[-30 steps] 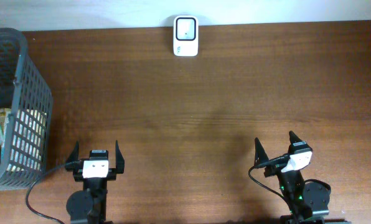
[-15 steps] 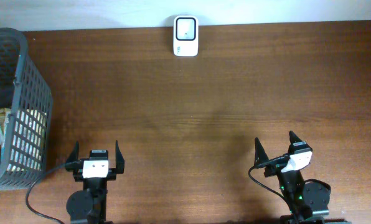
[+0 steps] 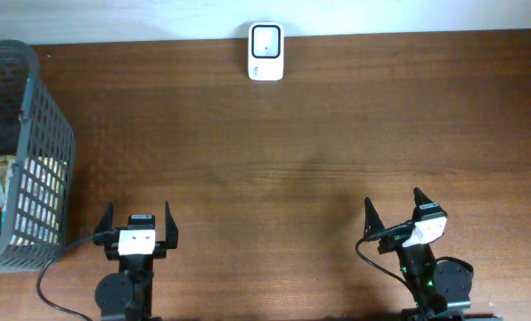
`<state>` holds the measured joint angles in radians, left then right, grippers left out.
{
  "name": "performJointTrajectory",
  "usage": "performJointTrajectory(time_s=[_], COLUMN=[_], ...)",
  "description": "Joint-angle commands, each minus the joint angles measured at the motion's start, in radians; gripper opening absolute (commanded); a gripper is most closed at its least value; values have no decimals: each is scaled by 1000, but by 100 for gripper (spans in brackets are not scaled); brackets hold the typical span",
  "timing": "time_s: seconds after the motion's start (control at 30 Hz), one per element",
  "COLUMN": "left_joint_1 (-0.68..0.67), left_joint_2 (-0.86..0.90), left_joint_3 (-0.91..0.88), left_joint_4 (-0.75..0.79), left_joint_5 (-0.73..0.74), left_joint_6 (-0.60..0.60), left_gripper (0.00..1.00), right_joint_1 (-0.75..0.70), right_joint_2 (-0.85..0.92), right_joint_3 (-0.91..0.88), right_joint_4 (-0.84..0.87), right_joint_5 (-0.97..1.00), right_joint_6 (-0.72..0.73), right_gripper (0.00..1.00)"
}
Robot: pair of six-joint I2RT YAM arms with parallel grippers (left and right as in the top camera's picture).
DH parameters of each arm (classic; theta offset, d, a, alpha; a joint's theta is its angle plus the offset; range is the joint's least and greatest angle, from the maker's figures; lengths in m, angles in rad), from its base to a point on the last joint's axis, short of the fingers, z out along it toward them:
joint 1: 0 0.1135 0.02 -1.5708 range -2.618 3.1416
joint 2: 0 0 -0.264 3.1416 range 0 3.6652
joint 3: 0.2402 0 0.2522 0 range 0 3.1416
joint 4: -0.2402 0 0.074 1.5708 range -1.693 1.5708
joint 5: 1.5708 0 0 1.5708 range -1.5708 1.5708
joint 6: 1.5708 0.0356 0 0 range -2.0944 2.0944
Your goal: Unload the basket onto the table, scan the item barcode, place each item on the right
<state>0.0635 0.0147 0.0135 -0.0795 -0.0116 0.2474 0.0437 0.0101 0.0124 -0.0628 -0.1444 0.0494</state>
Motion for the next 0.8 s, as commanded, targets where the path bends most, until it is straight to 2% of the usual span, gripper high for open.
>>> performJointTrajectory(time_s=[0.0,0.77], left_joint_1=[-5,-5], left_joint_2=[-8,-8], left_joint_3=[-5,9], left_joint_4=[-4,23], left_joint_5=[-3,85], left_joint_6=[16,15], left_gripper=[99,99], right_joint_1=[8,8], right_joint_2=[-6,-6], right_joint_3=[-7,-7], right_joint_4=[-2,-2], right_joint_5=[-9,-9], right_joint_6=[1,1], right_gripper=[99,99])
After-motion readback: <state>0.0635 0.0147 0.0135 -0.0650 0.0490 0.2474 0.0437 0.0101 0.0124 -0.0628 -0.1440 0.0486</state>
